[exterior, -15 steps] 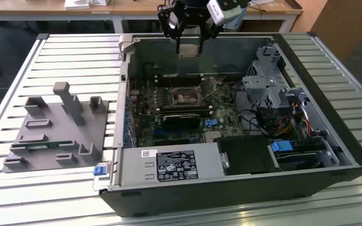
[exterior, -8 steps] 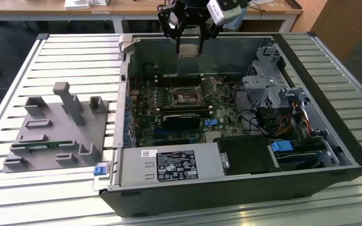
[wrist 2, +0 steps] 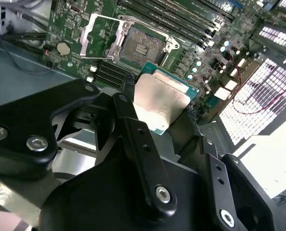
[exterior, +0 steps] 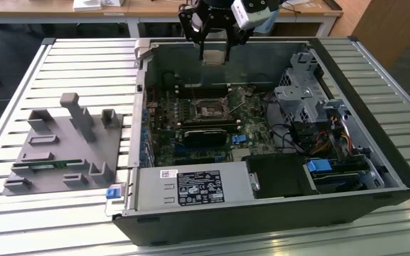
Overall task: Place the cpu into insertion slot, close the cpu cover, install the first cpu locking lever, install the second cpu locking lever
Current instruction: 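Place the cpu into insertion slot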
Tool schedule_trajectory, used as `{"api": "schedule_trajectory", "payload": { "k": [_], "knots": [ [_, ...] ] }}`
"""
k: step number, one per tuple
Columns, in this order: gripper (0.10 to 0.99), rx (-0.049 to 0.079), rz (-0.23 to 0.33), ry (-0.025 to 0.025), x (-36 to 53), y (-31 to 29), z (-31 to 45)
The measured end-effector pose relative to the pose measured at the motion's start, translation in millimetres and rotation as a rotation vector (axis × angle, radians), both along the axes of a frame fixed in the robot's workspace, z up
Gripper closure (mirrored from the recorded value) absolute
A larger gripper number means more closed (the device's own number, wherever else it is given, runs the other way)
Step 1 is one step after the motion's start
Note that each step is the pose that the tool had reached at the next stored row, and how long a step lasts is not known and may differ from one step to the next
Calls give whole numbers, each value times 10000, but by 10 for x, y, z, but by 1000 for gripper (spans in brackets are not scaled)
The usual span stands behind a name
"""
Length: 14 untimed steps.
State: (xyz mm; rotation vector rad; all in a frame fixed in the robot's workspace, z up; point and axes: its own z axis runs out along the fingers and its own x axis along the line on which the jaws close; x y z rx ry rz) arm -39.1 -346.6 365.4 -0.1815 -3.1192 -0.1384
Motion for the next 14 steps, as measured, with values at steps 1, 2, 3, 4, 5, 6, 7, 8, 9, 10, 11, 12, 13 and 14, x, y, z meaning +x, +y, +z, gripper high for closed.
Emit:
{"api": "schedule_trajectory", "payload": {
  "k": [1, 2, 3, 4, 5, 6, 7, 8, 9, 10, 11, 12, 13, 14],
  "knots": [
    [545, -2, -122, 0, 0, 0, 0],
    [545, -4, -240, 0, 0, 0, 0],
    [545, -5, -341, 1, -1, 0, 0],
    [545, -5, -428, 1, -1, 0, -1],
    [545, -5, -507, 1, -1, 0, -1],
    [545, -5, -602, 1, -2, 0, -1],
    [545, -5, -696, 1, -4, 0, -2],
    [545, -4, -792, 0, -6, 0, -3],
    [545, -5, -889, 0, -7, 0, -3],
    [545, -4, -987, 1, -9, 0, -3],
    [545, -5, -1085, 1, -12, 0, -3],
    [545, -5, -1175, 1, -14, 0, -4],
    [545, -4, -1263, 0, -17, 0, -4],
    [545, -4, -1362, 0, -19, 0, -5]
  ]
}}
